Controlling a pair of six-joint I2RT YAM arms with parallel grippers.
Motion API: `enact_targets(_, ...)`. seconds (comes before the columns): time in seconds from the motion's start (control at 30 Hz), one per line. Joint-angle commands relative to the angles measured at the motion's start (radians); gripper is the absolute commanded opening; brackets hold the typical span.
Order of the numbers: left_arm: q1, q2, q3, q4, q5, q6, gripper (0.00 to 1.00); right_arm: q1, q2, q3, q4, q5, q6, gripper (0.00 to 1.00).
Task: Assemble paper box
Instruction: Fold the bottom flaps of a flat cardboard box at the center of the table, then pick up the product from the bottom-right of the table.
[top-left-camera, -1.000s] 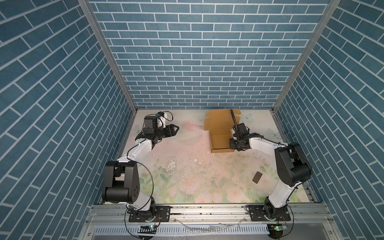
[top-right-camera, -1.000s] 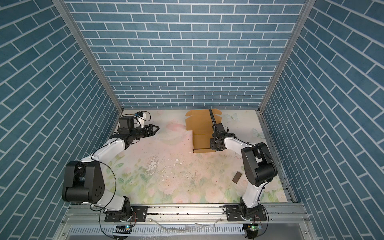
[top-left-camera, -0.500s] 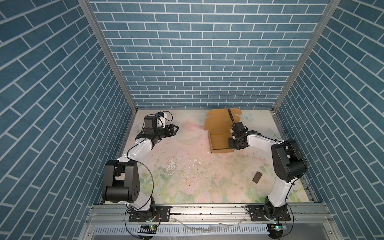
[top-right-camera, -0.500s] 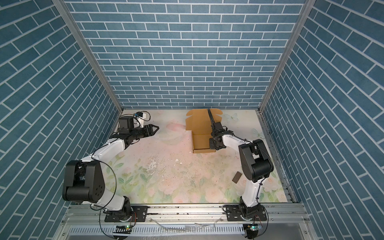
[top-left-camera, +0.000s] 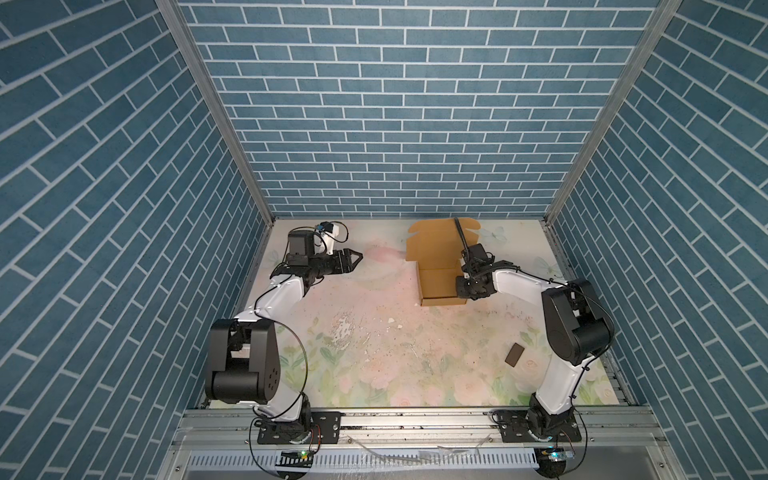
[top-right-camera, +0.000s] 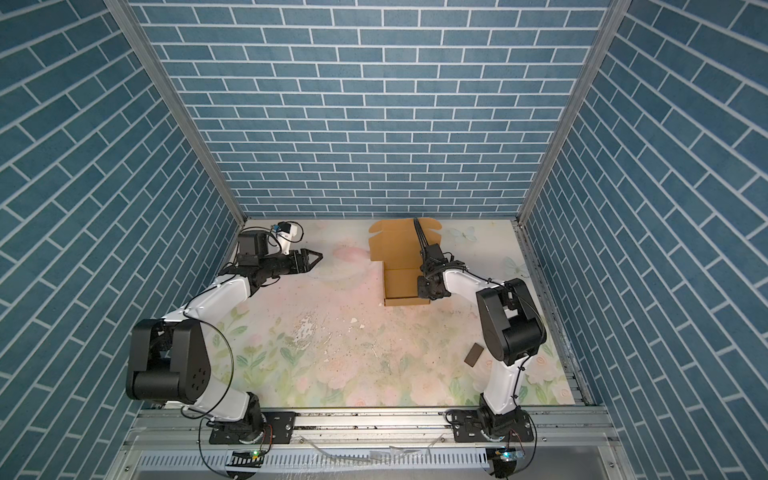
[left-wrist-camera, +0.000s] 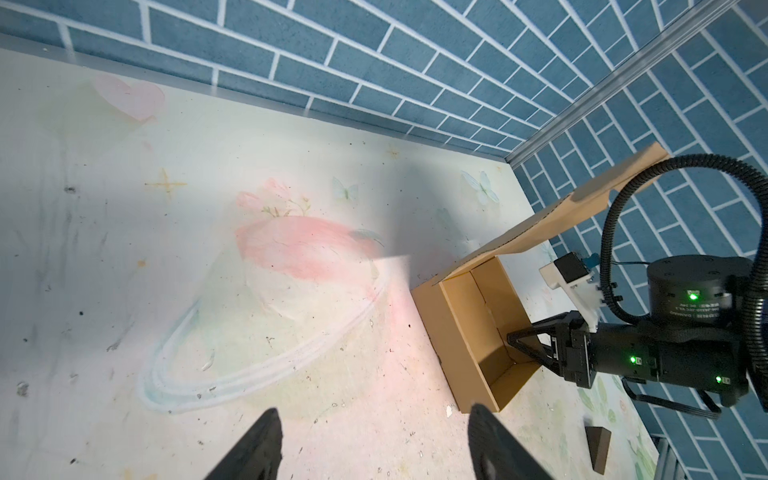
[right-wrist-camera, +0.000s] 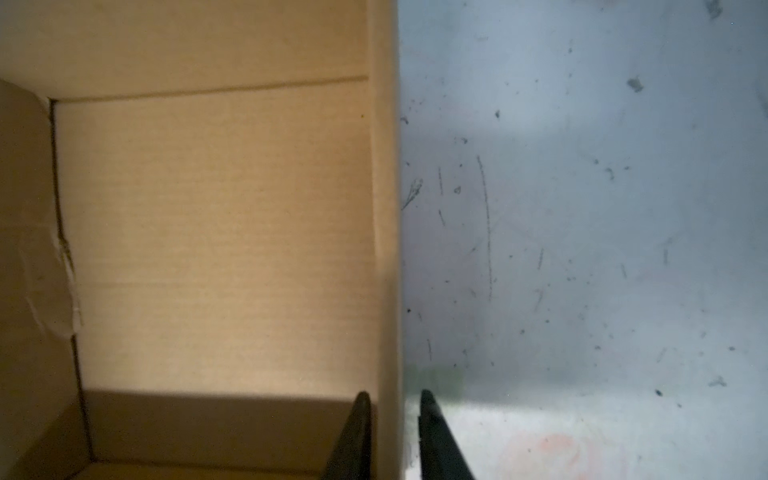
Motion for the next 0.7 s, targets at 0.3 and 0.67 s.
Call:
enact_targets(0.3, -0.039, 0.018, 0.154, -0.136, 0.114, 0.231, 0.72, -0.026, -0.260, -0.080, -0.078, 0.108, -0.055, 0.41)
enact_targets(0.67, -0.060, 0.083, 0.343, -0.259, 0.101, 0.404, 0.71, -0.168, -0.458, -0.132, -0.021, 0.143, -0.250, 0.59)
